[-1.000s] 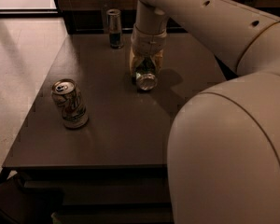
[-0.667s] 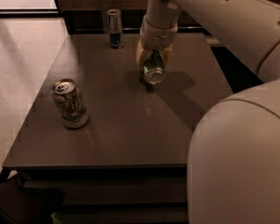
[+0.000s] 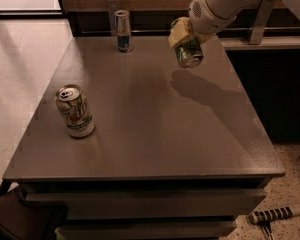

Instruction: Place green can upright

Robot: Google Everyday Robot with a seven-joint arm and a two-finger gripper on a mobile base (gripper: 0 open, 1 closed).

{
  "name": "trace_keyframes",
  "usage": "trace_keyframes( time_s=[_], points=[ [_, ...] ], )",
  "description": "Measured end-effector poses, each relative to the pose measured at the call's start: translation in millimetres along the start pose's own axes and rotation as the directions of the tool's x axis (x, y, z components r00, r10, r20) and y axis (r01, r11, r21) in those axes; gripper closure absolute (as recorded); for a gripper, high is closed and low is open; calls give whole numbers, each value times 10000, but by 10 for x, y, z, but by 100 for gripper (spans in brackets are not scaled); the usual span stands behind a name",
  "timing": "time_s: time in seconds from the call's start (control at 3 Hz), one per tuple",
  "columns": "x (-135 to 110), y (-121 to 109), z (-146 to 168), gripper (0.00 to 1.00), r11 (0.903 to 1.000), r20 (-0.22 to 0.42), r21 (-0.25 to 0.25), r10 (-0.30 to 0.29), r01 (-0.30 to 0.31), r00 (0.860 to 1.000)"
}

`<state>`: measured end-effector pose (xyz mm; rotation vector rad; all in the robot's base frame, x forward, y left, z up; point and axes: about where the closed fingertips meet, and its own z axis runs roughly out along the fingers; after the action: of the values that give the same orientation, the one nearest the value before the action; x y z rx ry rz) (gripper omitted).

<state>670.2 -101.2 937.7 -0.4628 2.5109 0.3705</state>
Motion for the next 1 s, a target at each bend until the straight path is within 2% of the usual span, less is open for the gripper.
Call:
trace_keyframes(
  time_s=[0.33,0.67,1.0],
  points=[
    [-163,16,-178,100,9910,1294,-774,-987,1092,9867],
    [-195,140,-162,100,9625,2220,-1266,-2083,2399,9526],
    [-119,362,-21,100,9103,3120,-1522,-3254,3850,8926]
  ],
)
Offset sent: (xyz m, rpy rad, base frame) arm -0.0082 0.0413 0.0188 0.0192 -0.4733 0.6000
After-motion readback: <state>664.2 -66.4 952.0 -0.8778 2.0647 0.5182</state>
